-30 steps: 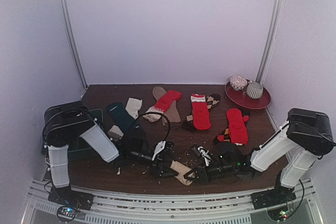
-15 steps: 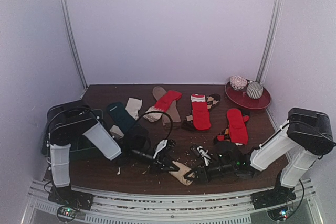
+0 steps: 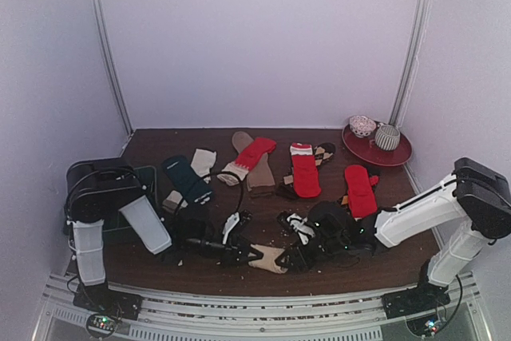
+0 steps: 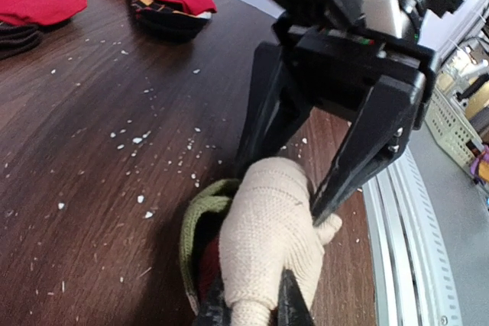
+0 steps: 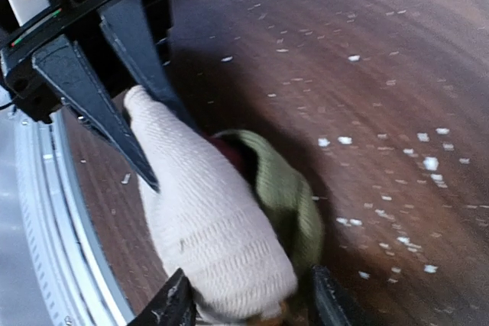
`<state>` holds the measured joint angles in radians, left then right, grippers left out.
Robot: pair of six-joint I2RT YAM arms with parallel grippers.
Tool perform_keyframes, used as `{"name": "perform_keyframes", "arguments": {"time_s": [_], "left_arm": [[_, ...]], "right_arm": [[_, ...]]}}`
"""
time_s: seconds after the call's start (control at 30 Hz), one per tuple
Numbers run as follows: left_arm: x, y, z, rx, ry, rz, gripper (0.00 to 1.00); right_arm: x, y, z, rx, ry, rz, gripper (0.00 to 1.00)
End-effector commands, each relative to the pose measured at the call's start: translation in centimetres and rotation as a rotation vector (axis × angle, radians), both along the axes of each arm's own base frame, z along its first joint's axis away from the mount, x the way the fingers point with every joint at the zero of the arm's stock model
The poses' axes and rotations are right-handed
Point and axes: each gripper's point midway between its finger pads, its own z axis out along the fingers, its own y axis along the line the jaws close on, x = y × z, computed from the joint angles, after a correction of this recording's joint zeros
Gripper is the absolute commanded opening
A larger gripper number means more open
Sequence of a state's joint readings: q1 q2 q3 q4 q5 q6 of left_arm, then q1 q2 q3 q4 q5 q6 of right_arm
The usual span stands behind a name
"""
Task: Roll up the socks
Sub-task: Roll a pair of socks at the center of the board.
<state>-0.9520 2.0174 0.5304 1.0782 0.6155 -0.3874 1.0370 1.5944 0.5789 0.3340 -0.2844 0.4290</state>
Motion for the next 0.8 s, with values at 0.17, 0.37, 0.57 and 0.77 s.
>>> {"name": "perform_keyframes", "arguments": {"time_s": [0.17,0.37,0.57,0.77], "left_arm": [[-4.5,8.1,-11.9,0.49,0.335,0.103,0.0],[-4.8,8.5,-12.2,0.52,0.349,0.095,0.0],[-4.5,8.0,-12.0,0.519,0.343,0.084,0.0],[-4.6,7.9,-12.0,0.524,0.335,0.073,0.0]], "right_arm": [[3.3,-4.2,4.2,-0.196,-0.26,-0.045,0.56],[2.2,-2.9,4.5,-0.149,-0.197,-0.048,0.56],[1.0,-0.4,3.9,-0.111,-0.15,-0.052,0.56],[0.4,1.1,2.6,-0.041,-0.049,-0.091,0.57]]}}
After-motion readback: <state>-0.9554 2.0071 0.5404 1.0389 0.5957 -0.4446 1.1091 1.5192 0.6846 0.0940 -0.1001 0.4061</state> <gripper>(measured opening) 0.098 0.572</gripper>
